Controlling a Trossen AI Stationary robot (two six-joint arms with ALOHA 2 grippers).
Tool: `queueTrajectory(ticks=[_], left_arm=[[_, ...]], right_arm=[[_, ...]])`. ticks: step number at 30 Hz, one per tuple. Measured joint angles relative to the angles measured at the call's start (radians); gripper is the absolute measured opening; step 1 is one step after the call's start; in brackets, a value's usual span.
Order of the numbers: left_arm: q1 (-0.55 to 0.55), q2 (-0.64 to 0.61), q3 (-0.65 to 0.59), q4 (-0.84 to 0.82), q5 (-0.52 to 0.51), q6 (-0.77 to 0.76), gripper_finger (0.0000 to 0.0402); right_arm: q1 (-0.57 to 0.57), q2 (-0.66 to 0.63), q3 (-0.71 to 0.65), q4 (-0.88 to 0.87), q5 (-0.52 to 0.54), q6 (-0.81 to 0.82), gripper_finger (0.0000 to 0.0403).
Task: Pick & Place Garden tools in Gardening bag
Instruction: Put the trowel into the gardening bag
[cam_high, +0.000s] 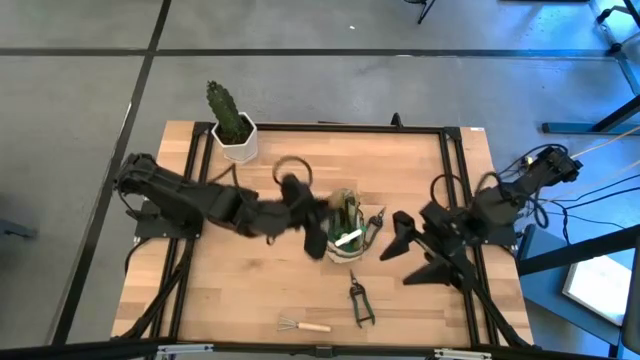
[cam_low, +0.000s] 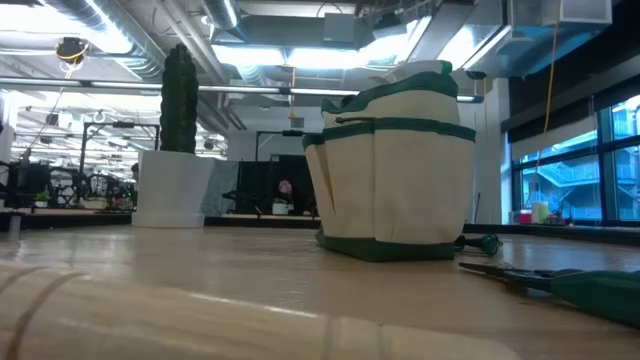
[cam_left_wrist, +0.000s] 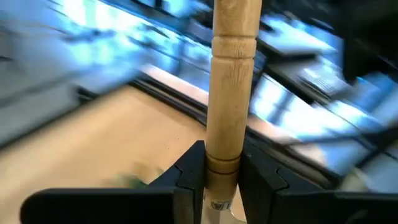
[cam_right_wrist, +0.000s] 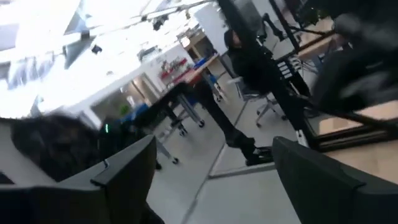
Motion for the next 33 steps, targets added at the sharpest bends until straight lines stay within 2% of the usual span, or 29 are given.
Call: queueTrajectory(ticks=[6, 11, 16, 18, 22, 24, 27, 31, 33], left_arm=[[0.012, -0.018, 0.000, -0.053, -0.276, -0.065, 0.0065], [-0.023, 0.054, 0.001, -0.050, -0.378, -0.191, 0.0065], [-0.062, 0.167, 0.000, -0.012, -0.502, -0.381, 0.0065], [-0.071, 0.207, 0.001, 0.026, -0.520, -0.395, 0.0065], [-0.069, 0.257, 0.074, 0.020, -0.525, -0.370, 0.0065], [-0.069, 0.273, 0.126, 0.016, -0.532, -0.326, 0.0065], [-0.069, 0.291, 0.193, -0.044, -0.534, -0.300, 0.0065], [-0.079, 0.295, 0.237, -0.133, -0.579, -0.365, 0.0065], [-0.079, 0.295, 0.238, -0.170, -0.573, -0.413, 0.0065]], right_arm=[[0.011, -0.020, 0.000, -0.108, -0.014, -0.209, 0.0284], [-0.107, -0.066, 0.000, -0.169, -0.330, -0.199, 0.0254], [-0.235, -0.090, 0.000, -0.242, -0.599, -0.199, 0.0229], [-0.280, -0.100, 0.000, -0.258, -0.705, -0.219, 0.0220], [-0.341, -0.106, -0.021, -0.270, -0.838, -0.253, 0.0205], [-0.363, -0.115, -0.085, -0.167, -0.917, -0.227, 0.0196], [-0.380, -0.123, -0.237, 0.222, -0.992, -0.056, 0.0184], [-0.417, -0.125, -0.456, 0.785, -0.939, 0.229, 0.0166], [-0.435, -0.148, -0.548, 0.928, -0.888, 0.305, 0.0156]])
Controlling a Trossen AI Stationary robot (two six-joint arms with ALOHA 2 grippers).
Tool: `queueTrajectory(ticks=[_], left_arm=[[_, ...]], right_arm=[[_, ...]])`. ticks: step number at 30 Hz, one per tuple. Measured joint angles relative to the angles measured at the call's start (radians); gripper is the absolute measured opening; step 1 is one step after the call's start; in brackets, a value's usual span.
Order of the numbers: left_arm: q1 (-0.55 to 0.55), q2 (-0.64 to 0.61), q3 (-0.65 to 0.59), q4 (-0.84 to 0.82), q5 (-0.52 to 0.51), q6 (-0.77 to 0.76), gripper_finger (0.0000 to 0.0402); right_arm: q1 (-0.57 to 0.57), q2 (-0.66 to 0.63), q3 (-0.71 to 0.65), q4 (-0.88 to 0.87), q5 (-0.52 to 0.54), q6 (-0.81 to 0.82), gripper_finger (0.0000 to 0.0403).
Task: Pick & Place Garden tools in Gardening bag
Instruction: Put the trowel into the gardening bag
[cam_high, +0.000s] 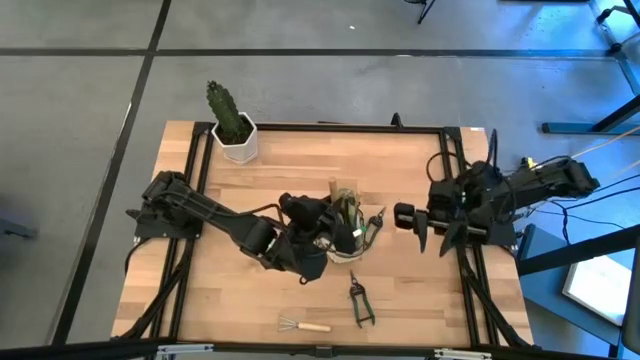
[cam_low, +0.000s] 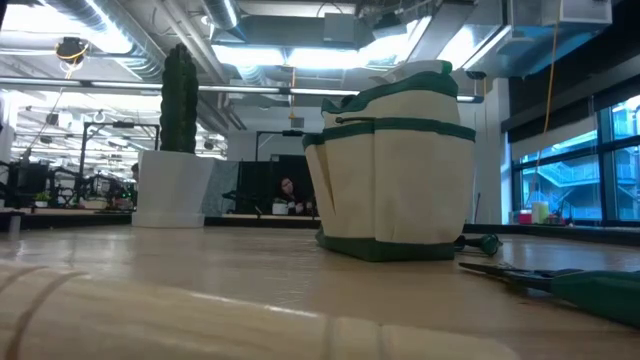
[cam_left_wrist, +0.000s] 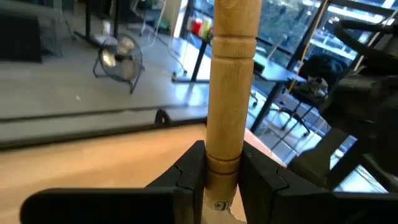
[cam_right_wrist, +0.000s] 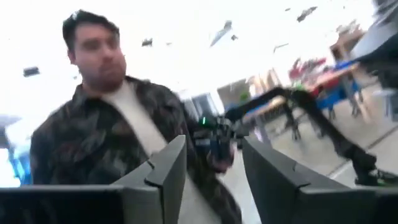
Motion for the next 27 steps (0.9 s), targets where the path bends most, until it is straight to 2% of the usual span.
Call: queueTrajectory(ticks=[2, 4, 7, 10, 13, 15, 19, 21, 27], left_arm=[[0.002, 0.001, 0.000, -0.045, 0.035, -0.063, 0.0065], [0.009, 0.004, 0.000, -0.093, 0.080, -0.132, 0.0065], [0.010, 0.015, -0.001, -0.168, 0.111, -0.187, 0.0065], [0.013, 0.011, -0.001, -0.240, 0.110, -0.180, 0.0065], [0.024, 0.012, -0.001, -0.330, 0.107, -0.141, 0.0065], [0.036, 0.017, -0.001, -0.380, 0.079, -0.125, 0.0065], [0.067, 0.031, -0.011, -0.409, 0.033, -0.158, 0.0065], [0.078, 0.032, -0.028, -0.400, 0.008, -0.202, 0.0065], [0.048, 0.035, -0.116, -0.392, -0.018, -0.430, 0.0065]], right_arm=[[-0.014, -0.046, -0.063, 0.021, 0.067, 0.007, 0.0143], [-0.026, -0.106, -0.102, -0.034, 0.140, -0.053, 0.0131], [-0.034, -0.188, -0.115, -0.205, 0.232, -0.191, 0.0113], [-0.035, -0.235, -0.109, -0.413, 0.297, -0.319, 0.0104], [-0.035, -0.243, -0.109, -0.505, 0.335, -0.376, 0.0108], [-0.038, -0.237, -0.108, -0.513, 0.348, -0.389, 0.0118], [-0.088, -0.197, -0.106, -0.500, 0.436, -0.387, 0.0153], [-0.144, -0.164, -0.106, -0.500, 0.435, -0.353, 0.0177], [-0.310, -0.015, -0.026, -0.493, 0.221, -0.298, 0.0231]])
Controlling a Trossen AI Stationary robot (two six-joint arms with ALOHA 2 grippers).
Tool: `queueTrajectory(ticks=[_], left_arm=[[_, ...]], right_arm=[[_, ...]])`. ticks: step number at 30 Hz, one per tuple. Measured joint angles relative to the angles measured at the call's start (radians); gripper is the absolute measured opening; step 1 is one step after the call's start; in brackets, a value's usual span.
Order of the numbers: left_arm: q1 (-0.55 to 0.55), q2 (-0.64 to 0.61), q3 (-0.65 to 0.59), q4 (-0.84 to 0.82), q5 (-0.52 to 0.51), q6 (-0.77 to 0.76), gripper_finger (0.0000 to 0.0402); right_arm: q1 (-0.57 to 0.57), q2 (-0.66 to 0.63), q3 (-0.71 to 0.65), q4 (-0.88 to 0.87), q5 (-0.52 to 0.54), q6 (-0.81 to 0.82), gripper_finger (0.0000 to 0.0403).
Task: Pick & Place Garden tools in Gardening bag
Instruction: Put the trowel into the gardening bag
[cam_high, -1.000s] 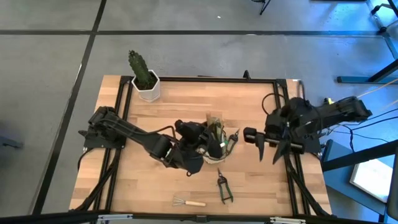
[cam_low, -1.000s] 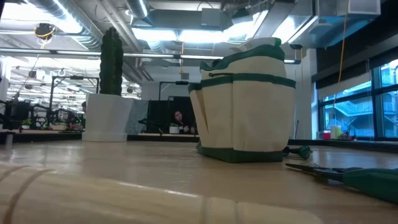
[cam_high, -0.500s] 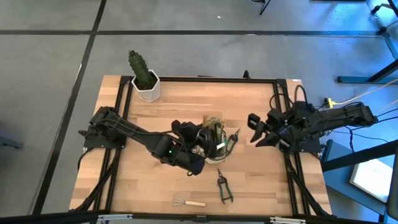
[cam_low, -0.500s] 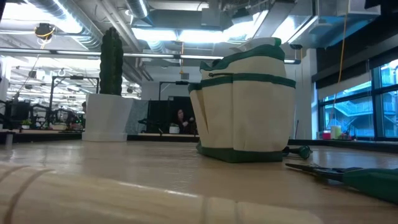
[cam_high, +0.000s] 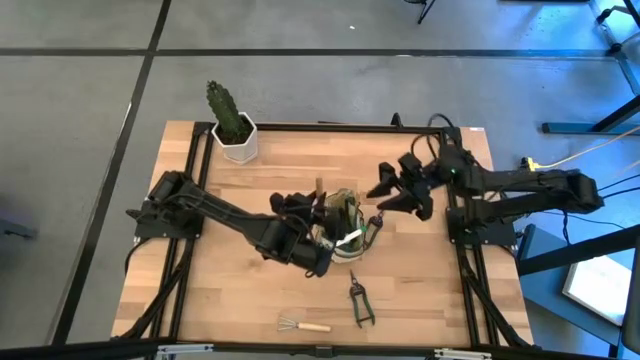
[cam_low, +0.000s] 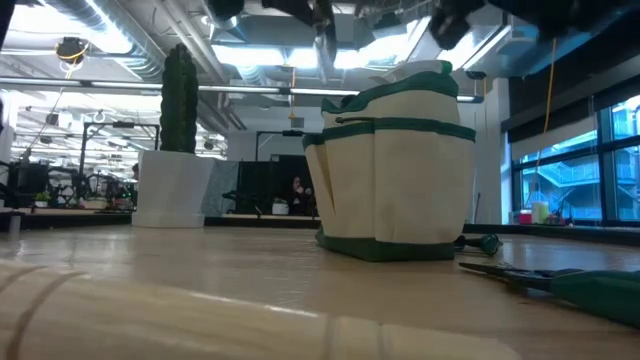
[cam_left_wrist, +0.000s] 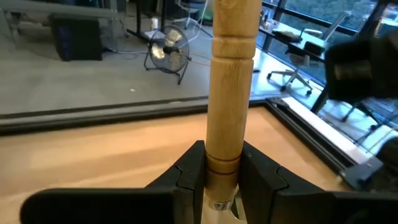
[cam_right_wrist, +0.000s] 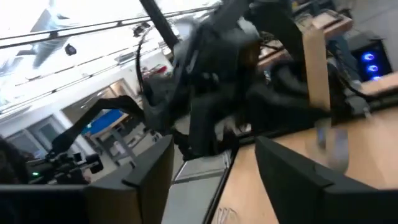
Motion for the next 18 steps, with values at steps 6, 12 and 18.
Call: queueTrajectory(ticks=[6, 12, 18], left_arm=[[-0.070, 0.000, -0.015, 0.038, -0.017, 0.020, 0.0065], [-0.117, 0.032, -0.015, 0.328, -0.042, 0.222, 0.0065], [-0.129, 0.078, -0.015, 0.545, -0.047, 0.368, 0.0065]], right_arm=[[-0.057, 0.078, 0.143, -0.005, -0.071, -0.019, 0.0236], [-0.065, 0.113, 0.195, -0.063, -0.136, 0.007, 0.0228], [-0.046, 0.133, 0.197, -0.089, -0.171, 0.023, 0.0227]])
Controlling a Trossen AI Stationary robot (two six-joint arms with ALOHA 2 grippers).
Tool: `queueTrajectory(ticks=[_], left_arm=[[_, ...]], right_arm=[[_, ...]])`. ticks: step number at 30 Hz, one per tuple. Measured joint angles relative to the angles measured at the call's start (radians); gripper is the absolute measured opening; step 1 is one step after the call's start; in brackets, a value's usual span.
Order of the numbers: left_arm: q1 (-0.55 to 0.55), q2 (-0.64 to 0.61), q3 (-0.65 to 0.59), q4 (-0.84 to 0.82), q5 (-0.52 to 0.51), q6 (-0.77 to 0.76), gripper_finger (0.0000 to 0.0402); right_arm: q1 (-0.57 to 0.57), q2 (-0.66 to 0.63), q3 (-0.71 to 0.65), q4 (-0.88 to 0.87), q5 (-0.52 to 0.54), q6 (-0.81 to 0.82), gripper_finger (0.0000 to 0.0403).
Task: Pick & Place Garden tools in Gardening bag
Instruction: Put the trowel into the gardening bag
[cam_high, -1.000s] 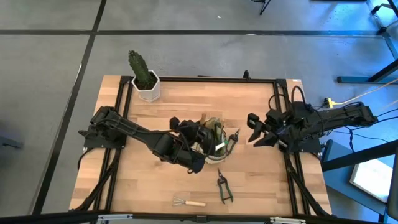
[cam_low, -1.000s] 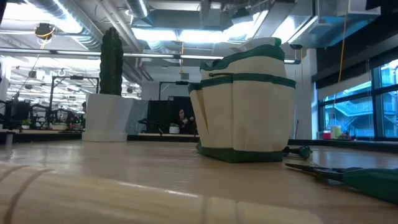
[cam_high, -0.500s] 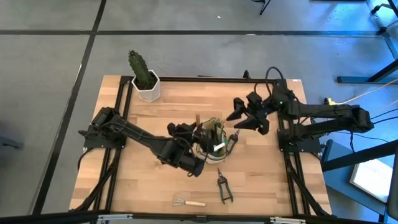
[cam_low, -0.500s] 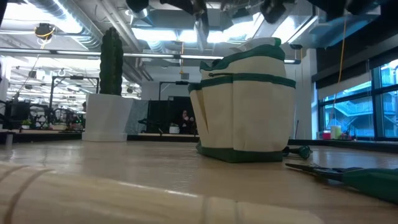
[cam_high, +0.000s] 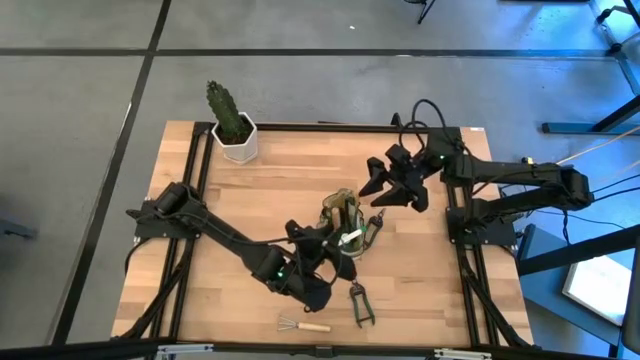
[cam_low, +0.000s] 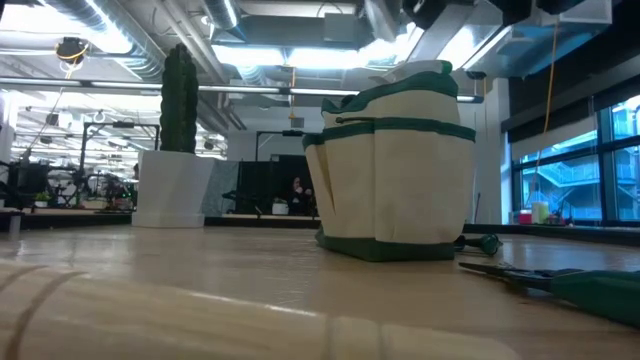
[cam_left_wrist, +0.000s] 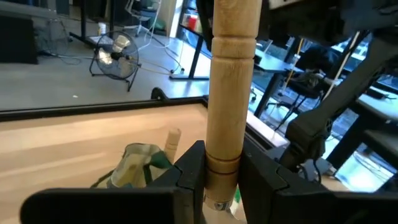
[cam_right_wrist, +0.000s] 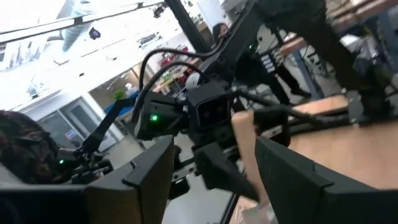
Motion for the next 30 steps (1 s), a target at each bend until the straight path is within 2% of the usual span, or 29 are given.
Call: queueTrajectory(ticks=[4, 11, 15, 30], left_arm=[[-0.014, 0.000, 0.000, -0.061, -0.020, -0.074, 0.0065], [-0.024, 0.000, 0.000, -0.331, 0.009, -0.336, 0.0065], [-0.025, 0.000, 0.000, -0.447, 0.066, -0.420, 0.0065], [0.008, 0.026, 0.000, -0.447, 0.097, -0.425, 0.0065]], right_arm=[[0.017, 0.000, 0.000, 0.003, -0.008, 0.000, 0.0227], [0.052, 0.000, 0.000, 0.004, -0.008, 0.000, 0.0227], [0.065, 0.000, 0.000, 0.004, -0.003, 0.000, 0.0227], [0.069, 0.000, 0.000, 0.004, 0.038, -0.030, 0.0227]])
